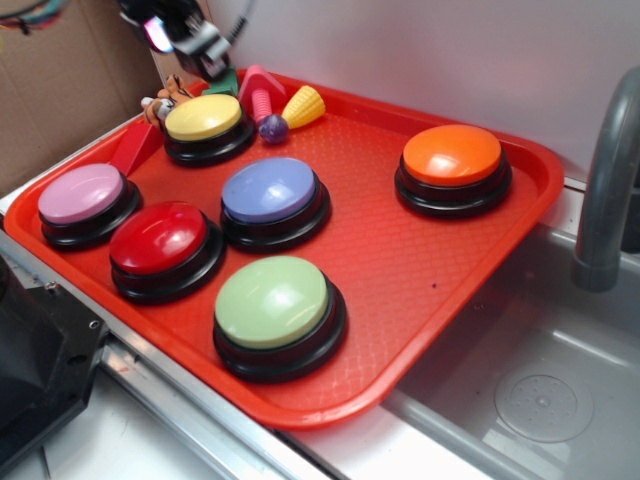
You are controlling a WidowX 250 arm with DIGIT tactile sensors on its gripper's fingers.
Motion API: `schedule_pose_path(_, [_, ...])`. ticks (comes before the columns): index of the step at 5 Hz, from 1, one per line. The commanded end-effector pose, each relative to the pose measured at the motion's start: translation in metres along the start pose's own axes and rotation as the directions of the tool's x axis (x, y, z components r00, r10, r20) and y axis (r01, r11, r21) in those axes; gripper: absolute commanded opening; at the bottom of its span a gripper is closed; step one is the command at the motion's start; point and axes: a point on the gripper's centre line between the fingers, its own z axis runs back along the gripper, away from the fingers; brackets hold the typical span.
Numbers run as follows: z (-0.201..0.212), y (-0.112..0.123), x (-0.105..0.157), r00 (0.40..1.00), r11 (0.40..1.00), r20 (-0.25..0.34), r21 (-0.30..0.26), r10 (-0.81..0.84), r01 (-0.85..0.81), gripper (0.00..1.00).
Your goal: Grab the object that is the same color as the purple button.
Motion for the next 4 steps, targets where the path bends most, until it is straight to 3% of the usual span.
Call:
schedule_pose_path(1, [-0.025,-0.008,0.044,0.993,0.993,0.049,0.065,-0.103,0.100,1.00])
schedule_pose_path(2, [-0.038,-0.012,0.053,0.992,0.988,0.023,0.099,-0.122,0.119,1.00])
schedule_pose_path(4, [-0.063,-0.017,0.059,0.987,0.980,-0.008,0.110,-0.164,0.163,1.00])
